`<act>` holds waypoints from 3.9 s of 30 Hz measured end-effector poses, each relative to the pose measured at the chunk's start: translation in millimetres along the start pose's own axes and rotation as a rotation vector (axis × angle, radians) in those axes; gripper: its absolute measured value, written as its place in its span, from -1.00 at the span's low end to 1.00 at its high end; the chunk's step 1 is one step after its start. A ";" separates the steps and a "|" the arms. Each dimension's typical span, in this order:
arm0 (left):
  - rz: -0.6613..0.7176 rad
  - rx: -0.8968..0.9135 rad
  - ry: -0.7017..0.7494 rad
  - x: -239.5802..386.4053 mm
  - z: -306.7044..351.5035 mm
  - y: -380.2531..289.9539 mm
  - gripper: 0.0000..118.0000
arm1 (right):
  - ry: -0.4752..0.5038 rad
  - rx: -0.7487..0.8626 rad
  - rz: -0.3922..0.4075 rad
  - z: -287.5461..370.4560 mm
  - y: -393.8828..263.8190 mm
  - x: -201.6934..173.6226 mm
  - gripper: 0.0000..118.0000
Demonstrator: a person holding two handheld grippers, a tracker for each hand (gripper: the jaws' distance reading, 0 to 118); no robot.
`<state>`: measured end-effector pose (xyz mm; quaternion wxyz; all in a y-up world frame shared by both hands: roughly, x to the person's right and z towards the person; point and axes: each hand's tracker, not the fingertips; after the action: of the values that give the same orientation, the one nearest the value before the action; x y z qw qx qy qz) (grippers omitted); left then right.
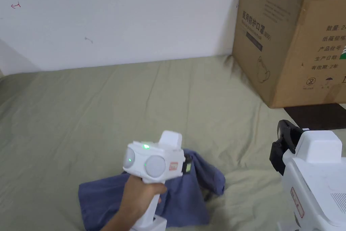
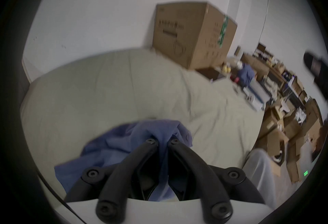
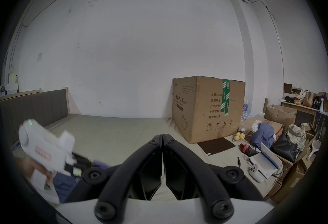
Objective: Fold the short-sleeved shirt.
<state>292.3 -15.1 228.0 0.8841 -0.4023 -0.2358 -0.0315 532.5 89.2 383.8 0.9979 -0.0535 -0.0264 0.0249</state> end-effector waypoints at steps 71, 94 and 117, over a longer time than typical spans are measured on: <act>0.358 0.214 0.386 -186.3 133.1 -60.5 -1.00 | 0.085 0.040 0.014 -33.0 19.9 -72.5 -1.00; 0.337 -0.183 0.394 -261.4 -25.6 -91.1 -0.91 | 0.048 -0.330 0.002 -121.6 -66.1 -56.0 -0.99; 0.361 -0.006 0.339 -250.4 39.9 -76.0 -0.93 | 0.231 -0.878 0.016 -217.0 -198.4 -71.9 -0.86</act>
<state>36.0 -70.9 192.8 0.9012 -0.4293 -0.0085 0.0593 482.0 -134.5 186.3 0.8768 -0.4743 0.0777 0.0131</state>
